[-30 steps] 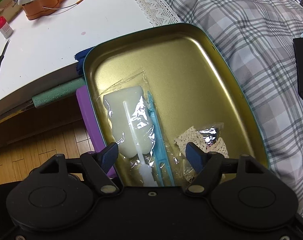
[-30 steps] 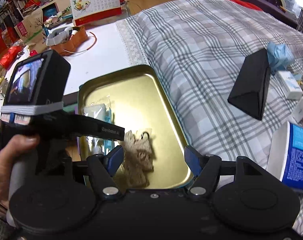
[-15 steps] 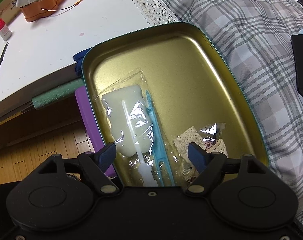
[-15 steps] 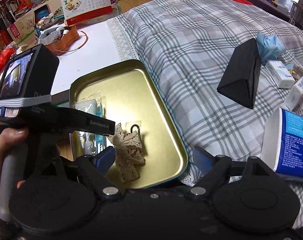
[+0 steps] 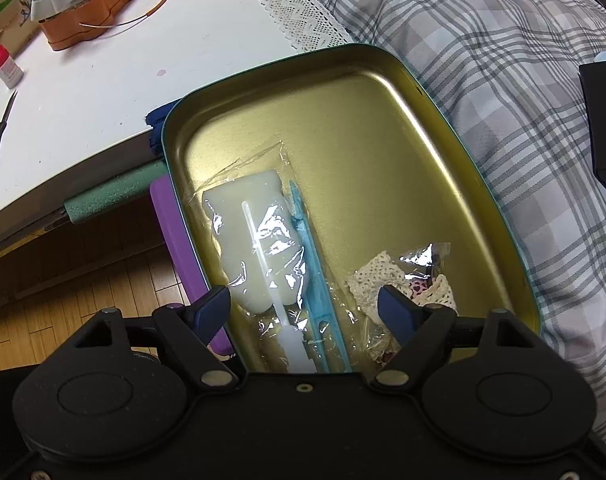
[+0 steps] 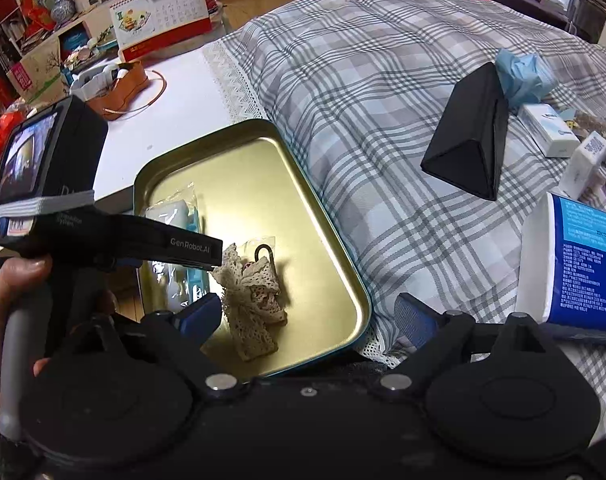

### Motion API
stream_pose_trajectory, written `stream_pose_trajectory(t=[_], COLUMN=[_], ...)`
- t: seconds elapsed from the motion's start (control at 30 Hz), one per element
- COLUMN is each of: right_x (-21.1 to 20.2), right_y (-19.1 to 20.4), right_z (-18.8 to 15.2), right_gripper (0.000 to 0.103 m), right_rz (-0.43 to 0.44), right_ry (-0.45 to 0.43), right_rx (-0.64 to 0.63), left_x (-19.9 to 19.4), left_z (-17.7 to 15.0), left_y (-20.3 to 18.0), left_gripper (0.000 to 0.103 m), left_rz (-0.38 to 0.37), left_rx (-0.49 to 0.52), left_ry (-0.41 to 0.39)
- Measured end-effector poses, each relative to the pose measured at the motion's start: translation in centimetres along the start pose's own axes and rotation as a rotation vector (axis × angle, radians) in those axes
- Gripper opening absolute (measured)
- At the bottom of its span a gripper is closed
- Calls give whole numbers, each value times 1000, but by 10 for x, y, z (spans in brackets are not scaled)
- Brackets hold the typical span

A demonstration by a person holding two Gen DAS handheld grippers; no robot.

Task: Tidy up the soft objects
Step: 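Move both tools back over the bed toward the remaining soft items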

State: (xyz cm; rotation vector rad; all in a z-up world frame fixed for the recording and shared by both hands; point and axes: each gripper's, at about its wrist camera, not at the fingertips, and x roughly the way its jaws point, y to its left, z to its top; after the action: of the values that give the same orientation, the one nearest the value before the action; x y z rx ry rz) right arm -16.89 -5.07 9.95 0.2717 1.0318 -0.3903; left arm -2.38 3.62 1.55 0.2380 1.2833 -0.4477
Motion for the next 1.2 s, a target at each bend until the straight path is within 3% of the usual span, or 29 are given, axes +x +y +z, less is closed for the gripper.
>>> stream_pose_trajectory(t=[0.4, 0.6, 0.9, 1.2], right_x=[-23, -49, -93, -83], right_y=[-28, -64, -149, -253], right_z=[0, 6, 19, 38], right_gripper=[95, 95, 95, 93], right_rz=[38, 41, -129, -313], right_ry=[-52, -113, -311, -310], right_rx=[77, 137, 268, 572], left_x=[-4, -22, -65, -93], left_z=[-4, -8, 1, 22], left_y=[-16, -41, -98, -170], left_gripper=[77, 77, 77, 77], left_rz=[-16, -10, -43, -114], left_rx=[59, 129, 237, 348], left_ry=[-7, -49, -129, -163])
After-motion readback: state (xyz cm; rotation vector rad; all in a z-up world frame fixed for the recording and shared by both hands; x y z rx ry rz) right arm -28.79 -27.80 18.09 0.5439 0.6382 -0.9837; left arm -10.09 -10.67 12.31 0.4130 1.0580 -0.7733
